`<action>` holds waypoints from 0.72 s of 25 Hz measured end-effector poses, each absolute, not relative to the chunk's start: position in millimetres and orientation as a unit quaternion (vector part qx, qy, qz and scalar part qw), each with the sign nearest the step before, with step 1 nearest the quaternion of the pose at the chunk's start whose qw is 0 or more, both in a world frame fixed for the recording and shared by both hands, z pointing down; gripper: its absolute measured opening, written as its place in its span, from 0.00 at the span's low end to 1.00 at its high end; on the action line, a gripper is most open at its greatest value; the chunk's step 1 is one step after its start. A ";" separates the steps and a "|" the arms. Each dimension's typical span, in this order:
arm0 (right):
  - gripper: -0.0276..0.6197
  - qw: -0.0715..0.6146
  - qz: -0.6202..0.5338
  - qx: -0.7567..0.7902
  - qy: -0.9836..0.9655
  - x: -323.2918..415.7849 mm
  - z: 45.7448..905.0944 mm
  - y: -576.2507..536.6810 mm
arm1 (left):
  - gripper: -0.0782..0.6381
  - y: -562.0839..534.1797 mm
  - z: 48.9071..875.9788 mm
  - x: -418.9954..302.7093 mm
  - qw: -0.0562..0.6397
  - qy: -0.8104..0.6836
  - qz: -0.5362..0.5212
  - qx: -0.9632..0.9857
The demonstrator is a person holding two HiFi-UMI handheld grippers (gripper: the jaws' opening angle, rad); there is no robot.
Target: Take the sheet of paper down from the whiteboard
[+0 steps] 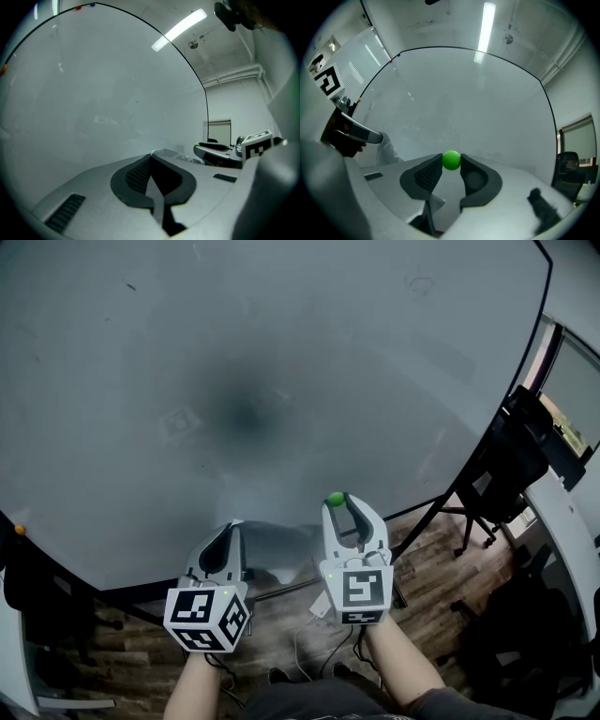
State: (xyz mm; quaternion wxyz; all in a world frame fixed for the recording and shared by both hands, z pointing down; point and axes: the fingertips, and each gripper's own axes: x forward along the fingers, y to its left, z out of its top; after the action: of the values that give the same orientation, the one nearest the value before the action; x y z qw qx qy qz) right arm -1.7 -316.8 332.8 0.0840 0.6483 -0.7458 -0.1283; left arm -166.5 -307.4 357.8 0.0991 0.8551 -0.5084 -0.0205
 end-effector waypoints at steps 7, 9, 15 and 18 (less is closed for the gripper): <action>0.23 0.068 -0.121 0.639 -0.756 18.4 337.0 -292.9 | 0.13 -280.5 370.5 -159.2 0.092 -0.532 0.003 0.842; 0.23 0.065 -0.118 0.633 -0.762 27.9 337.6 -285.6 | 0.12 -270.8 373.9 -156.2 0.097 -0.543 0.006 0.834; 0.23 0.062 -0.117 0.611 -0.780 56.0 338.4 -257.1 | 0.12 -237.9 376.8 -131.6 0.093 -0.570 0.013 0.816; 0.23 0.062 -0.118 0.601 -0.788 71.2 339.2 -239.5 | 0.12 -217.3 376.7 -117.9 0.089 -0.579 0.013 0.810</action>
State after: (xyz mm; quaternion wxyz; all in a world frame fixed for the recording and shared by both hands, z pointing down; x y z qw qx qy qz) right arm 71.2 -239.5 339.2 0.0616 0.6012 -0.7879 -0.1182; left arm -117.9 -217.3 376.7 0.0894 0.8102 -0.5791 0.0131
